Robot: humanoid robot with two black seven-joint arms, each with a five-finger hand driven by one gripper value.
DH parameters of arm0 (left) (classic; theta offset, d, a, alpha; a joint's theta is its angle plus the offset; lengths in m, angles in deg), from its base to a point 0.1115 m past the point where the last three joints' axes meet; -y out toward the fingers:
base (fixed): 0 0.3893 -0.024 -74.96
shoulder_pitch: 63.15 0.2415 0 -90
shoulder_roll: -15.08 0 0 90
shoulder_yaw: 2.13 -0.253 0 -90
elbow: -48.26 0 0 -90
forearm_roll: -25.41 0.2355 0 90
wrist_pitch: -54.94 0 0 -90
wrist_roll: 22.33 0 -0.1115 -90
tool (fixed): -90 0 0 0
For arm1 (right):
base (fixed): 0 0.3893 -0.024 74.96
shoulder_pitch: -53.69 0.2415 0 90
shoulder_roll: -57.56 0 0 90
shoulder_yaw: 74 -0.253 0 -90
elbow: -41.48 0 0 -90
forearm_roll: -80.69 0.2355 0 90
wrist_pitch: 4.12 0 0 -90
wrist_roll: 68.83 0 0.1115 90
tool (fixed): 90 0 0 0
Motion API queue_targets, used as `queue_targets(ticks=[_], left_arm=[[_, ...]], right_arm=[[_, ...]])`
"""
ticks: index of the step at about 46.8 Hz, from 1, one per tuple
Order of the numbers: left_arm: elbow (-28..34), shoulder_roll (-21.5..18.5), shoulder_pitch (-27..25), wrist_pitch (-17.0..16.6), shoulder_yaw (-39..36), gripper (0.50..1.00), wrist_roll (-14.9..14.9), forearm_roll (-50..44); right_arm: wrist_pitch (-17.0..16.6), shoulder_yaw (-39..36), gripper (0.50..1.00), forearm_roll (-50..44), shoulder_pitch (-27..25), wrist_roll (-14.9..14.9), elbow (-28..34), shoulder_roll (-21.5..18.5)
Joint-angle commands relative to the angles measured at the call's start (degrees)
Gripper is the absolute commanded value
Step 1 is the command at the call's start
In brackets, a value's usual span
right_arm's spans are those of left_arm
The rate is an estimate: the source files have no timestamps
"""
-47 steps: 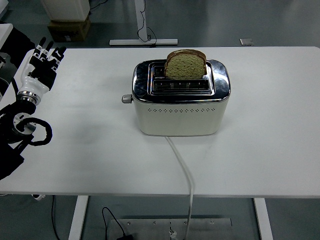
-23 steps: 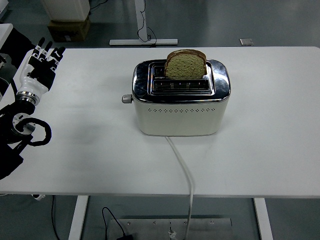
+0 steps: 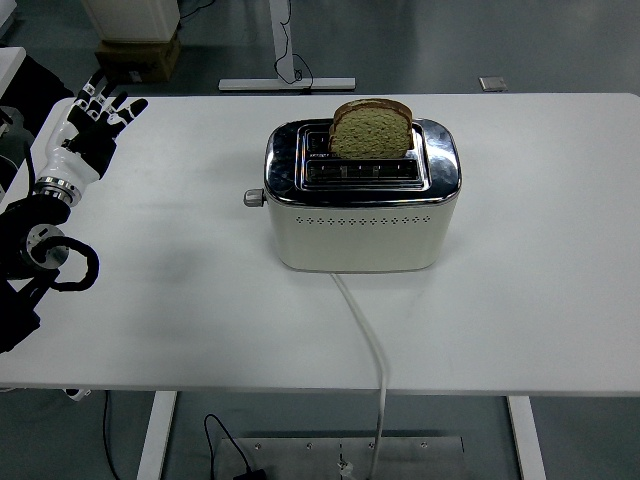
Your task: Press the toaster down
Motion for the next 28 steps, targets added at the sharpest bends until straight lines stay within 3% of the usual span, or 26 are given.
queue_targets(ticks=[1, 17, 28], left_arm=[[0.1, -0.1, -0.2, 0.3, -0.1, 1.000, 0.0, 0.6], [0.3, -0.5, 0.0, 0.8, -0.4, 1.000, 1.1, 8.1], [0.4, -4.1, 0.1, 4.2, -0.6, 1.000, 2.7, 13.2]], right_arm=[[0.0, 0.0, 0.998, 0.0, -0.1, 0.0, 0.0, 0.0], [0.0, 0.0, 0.998, 0.0, 0.0, 0.0, 0.1, 0.0], [0.0, 0.0, 0.998, 0.0, 0.0, 0.0, 0.0, 0.0]])
